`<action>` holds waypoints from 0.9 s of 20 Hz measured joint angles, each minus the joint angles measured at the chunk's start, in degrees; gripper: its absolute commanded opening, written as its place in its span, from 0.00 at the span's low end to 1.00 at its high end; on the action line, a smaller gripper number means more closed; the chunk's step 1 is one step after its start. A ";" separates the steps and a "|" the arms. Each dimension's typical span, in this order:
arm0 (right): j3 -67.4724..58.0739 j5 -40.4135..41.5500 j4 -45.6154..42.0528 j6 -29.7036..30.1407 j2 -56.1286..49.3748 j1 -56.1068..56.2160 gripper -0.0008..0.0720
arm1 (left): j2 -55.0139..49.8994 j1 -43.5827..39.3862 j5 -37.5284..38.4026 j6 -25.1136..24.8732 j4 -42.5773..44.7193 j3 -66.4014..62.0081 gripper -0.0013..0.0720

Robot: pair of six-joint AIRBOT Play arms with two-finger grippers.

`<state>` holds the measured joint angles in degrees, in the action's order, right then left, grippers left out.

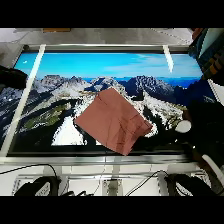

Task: Fold the clothes and pants, and hang the long-sleeved shirts on hangers.

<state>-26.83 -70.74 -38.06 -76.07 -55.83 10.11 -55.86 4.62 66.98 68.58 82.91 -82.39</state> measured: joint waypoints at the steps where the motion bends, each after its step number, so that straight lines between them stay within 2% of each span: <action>1: 2.29 2.54 1.27 -1.07 0.04 1.18 0.66 | -1.25 0.00 0.94 0.04 -0.04 0.96 0.50; 8: 7.67 18.75 5.46 -9.51 -4.07 8.02 0.66 | -12.48 0.31 3.80 0.42 -6.08 7.10 0.51; 11: 8.04 21.92 9.25 -10.64 -7.56 8.68 0.65 | -17.57 0.66 4.13 0.46 -9.20 7.80 0.51; 13: 8.11 22.97 13.46 -9.40 -9.92 8.87 0.59 | -20.39 1.44 4.48 0.44 -11.04 8.02 0.51; 15: 8.15 24.06 17.05 -6.75 -11.63 9.18 0.39 | -22.80 2.99 5.14 0.46 -13.14 8.13 0.51; 17: 8.15 25.33 19.67 -3.56 -12.70 9.49 0.12 | -25.00 5.27 6.56 0.35 -16.13 8.24 0.51; 18: 8.02 25.44 20.65 -2.05 -13.00 9.60 0.04 | -26.05 6.60 7.26 -0.15 -18.03 8.41 0.52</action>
<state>-18.81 -45.30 -17.41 -78.13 -68.84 19.70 -81.91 11.22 74.24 68.42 64.88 -73.97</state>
